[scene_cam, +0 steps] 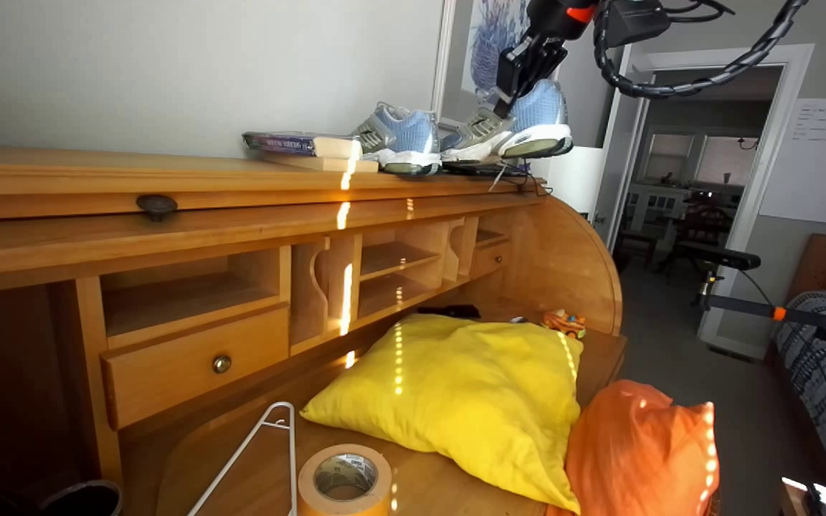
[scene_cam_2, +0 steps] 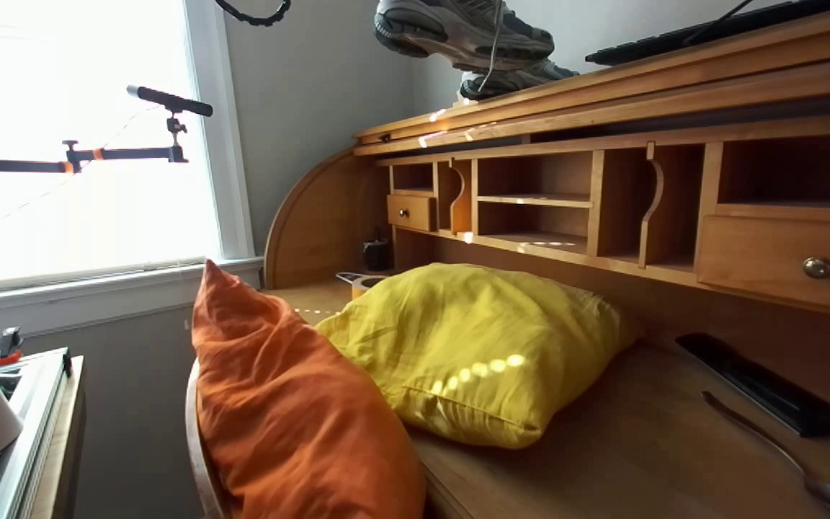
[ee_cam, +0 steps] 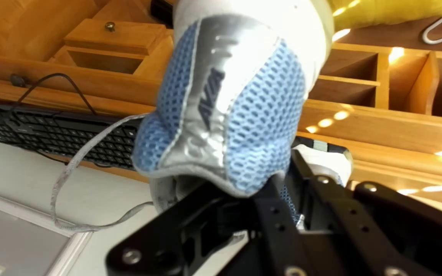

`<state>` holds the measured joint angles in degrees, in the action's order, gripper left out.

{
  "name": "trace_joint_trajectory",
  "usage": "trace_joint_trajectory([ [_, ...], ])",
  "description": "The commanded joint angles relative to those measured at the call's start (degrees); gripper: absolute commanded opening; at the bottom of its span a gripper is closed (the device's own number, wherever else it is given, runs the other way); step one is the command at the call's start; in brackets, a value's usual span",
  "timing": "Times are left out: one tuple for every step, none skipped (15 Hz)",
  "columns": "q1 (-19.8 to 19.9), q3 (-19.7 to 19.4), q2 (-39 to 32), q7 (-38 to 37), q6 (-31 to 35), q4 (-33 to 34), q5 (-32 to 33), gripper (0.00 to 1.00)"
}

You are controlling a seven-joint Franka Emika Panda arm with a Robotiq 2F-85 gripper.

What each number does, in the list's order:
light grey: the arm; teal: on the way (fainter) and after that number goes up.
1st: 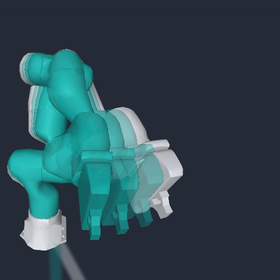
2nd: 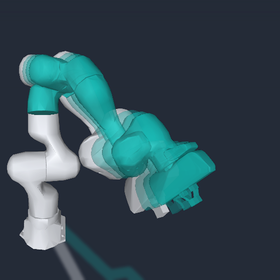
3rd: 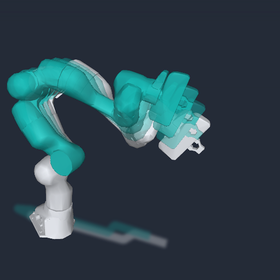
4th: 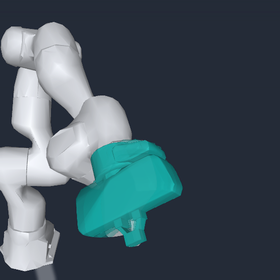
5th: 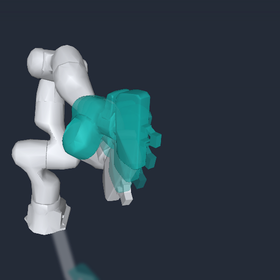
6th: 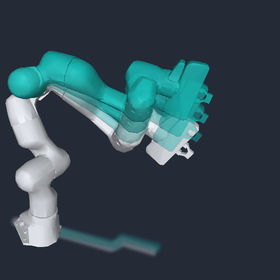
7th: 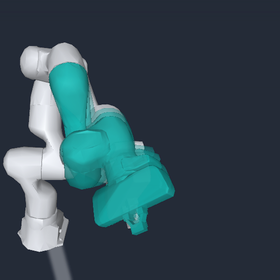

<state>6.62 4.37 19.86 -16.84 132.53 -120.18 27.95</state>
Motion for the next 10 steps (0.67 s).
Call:
trace_joint_trajectory([
  [0.3,-1.3,-3.2,4.2,-0.4,4.4,-0.2,0.04],
  [0.2,-1.8,-3.9,5.5,-0.3,5.1,-0.3,0.04],
  [0.1,-2.3,-4.8,6.9,-0.3,6.0,-0.4,0.04],
  [0.0,-2.8,-5.7,8.1,0.0,6.9,-0.6,0.04],
  [0.0,-3.3,-6.5,9.2,0.3,7.7,-0.7,0.04],
  [-0.3,-3.8,-7.4,10.7,0.6,8.5,-1.2,0.04],
  [-0.5,-4.5,-8.3,12.5,1.3,9.2,-1.9,0.04],
  [-0.5,-5.0,-9.1,13.5,2.2,9.7,-2.4,0.04],
  [-0.7,-5.6,-10.0,15.0,2.9,10.3,-3.5,0.04],
  [-0.8,-6.1,-10.9,16.3,3.8,10.7,-4.5,0.04],
])
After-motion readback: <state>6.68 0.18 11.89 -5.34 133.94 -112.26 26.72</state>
